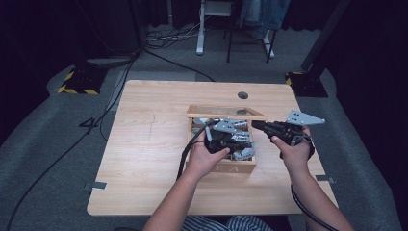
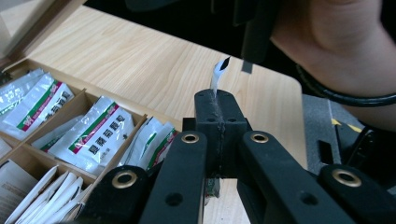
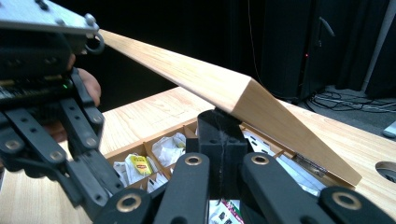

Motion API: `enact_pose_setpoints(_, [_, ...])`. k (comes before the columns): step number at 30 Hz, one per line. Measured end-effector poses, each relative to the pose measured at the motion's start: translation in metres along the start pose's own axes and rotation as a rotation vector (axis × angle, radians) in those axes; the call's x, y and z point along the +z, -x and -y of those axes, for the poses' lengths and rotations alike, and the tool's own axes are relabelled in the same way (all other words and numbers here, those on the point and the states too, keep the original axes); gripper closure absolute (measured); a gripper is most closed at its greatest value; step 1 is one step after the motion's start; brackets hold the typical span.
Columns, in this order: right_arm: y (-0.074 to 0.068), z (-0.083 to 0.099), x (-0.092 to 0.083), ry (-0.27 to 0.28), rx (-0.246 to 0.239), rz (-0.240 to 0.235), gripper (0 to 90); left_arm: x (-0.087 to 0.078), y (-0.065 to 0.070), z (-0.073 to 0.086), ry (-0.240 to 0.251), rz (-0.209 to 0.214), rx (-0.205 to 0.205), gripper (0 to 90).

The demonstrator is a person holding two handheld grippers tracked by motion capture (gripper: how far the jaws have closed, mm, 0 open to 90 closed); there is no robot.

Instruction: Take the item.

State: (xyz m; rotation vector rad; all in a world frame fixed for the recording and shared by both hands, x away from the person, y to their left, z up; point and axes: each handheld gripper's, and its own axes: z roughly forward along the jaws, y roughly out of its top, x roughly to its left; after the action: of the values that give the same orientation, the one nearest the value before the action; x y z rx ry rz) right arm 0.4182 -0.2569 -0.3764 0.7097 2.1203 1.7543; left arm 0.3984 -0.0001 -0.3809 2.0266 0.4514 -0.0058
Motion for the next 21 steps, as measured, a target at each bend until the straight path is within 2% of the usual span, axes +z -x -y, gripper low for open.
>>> enact_pose_setpoints(12, [0.000, 0.000, 0.000, 0.000, 0.000, -0.001, 90.0, -0.027, 0.001, 0.003, 0.040, 0.004, 0.003, 90.0])
enact_pose_setpoints(21, [0.000, 0.000, 0.000, 0.000, 0.001, -0.001, 90.0, -0.055, 0.000, 0.007, 0.052, -0.013, 0.023, 90.0])
